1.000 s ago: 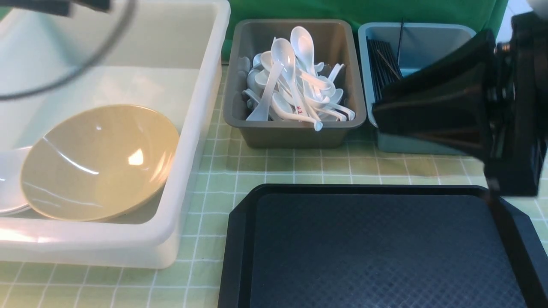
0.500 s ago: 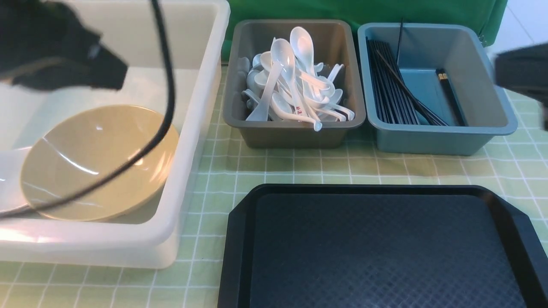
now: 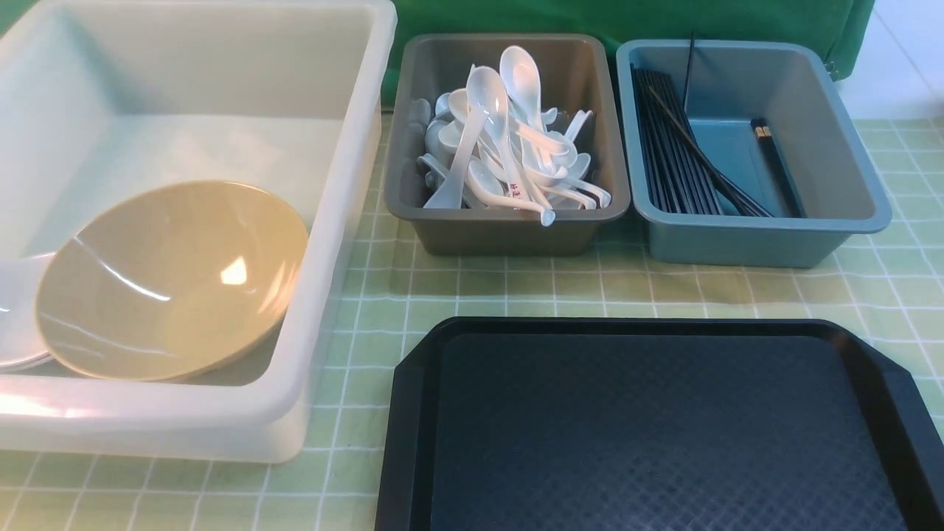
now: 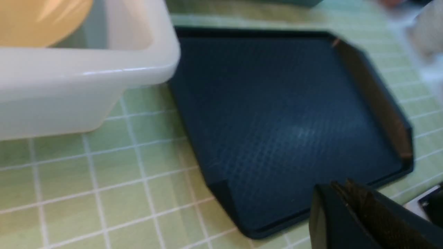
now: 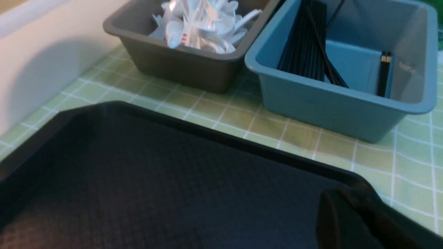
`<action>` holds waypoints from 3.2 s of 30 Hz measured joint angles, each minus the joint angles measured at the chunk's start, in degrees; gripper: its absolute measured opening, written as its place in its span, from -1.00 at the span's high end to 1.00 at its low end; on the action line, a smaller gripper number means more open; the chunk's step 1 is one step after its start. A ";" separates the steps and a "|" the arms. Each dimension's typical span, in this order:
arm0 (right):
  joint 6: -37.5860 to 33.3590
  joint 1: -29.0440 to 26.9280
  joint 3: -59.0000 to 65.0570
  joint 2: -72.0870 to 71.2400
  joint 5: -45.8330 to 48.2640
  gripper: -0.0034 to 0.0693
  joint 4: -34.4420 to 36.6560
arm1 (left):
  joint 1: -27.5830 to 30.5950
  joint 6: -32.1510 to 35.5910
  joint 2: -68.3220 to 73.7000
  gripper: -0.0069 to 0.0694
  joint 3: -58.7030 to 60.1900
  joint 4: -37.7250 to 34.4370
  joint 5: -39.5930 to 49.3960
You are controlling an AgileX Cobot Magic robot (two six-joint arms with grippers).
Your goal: On green table put chopsticks spoon bowls plates into blue grey white boxes.
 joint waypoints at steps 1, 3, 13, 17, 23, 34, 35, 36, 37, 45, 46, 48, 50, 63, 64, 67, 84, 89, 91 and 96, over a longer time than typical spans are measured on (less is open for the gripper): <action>0.89 0.00 0.78 -1.41 -0.56 0.84 0.01 | -0.06 -0.20 -3.46 0.82 1.39 -0.08 -0.77; 1.94 0.00 1.11 -2.64 -0.81 0.84 -0.14 | -0.19 -0.31 -6.27 0.82 2.12 0.14 -1.36; 3.36 0.00 1.37 -3.67 -1.90 0.81 -0.19 | -0.30 -0.31 -7.32 0.82 2.77 1.24 -2.65; 3.36 0.00 1.37 -3.67 -2.02 0.81 -0.19 | -0.30 -0.31 -7.32 0.82 2.77 1.18 -2.65; 3.36 0.00 1.37 -3.67 -2.02 0.80 -0.19 | -0.30 0.03 -7.32 0.82 2.77 2.02 -2.65; 3.36 0.00 1.37 -3.67 -2.02 0.78 -0.19 | 1.42 2.40 -7.27 0.82 17.98 28.91 -32.97; 3.36 0.00 1.37 -3.67 -2.02 0.78 -0.19 | 1.42 2.51 -7.21 0.82 21.25 30.09 -36.81; 3.36 0.00 1.37 -3.67 -2.02 0.78 -0.19 | 1.50 2.50 -7.22 0.82 23.26 30.19 -38.66; 3.36 0.00 1.37 -3.67 -2.02 0.78 -0.19 | 1.81 2.50 -7.22 0.82 25.47 29.79 -39.89; 3.36 0.00 1.43 -3.67 -2.06 0.78 -0.19 | 10.30 2.86 -7.22 0.82 34.28 21.93 -41.63; 3.36 0.00 1.43 -3.67 -2.06 0.78 -0.19 | 10.40 2.86 -7.18 0.82 34.54 21.72 -42.13; 3.31 0.00 1.43 -3.67 -2.06 0.78 -0.19 | 10.44 2.86 -7.18 0.82 34.66 21.32 -42.90; 3.31 0.00 1.43 -3.67 -2.06 0.78 -0.19 | 10.39 2.82 -7.18 0.82 34.77 20.80 -43.58; 3.25 0.00 1.43 -3.67 -2.06 0.75 -0.19 | 10.39 2.33 -7.18 0.82 34.91 19.96 -44.20; 3.25 0.00 1.43 -3.67 -2.06 0.75 -0.19 | 10.39 2.31 -7.18 0.82 34.91 19.95 -44.17; 3.25 0.00 1.43 -3.67 -2.06 0.74 -0.19 | 10.39 2.31 -7.18 0.82 34.91 19.95 -44.22; 3.22 -19.46 4.50 -11.76 -1.99 0.69 -0.19 | 10.39 2.26 -7.18 0.82 34.95 19.95 -44.24; 3.22 -32.16 5.97 -14.03 -1.41 0.67 -0.19 | 10.39 2.26 -7.18 0.82 34.95 19.95 -44.24; 3.22 -34.87 6.16 -14.03 -0.42 0.66 -0.19 | 10.39 2.26 -7.18 0.82 34.95 19.95 -44.24; 3.22 -36.04 7.63 -14.03 0.29 0.66 -0.19 | 10.39 2.26 -7.18 0.82 34.95 19.95 -44.24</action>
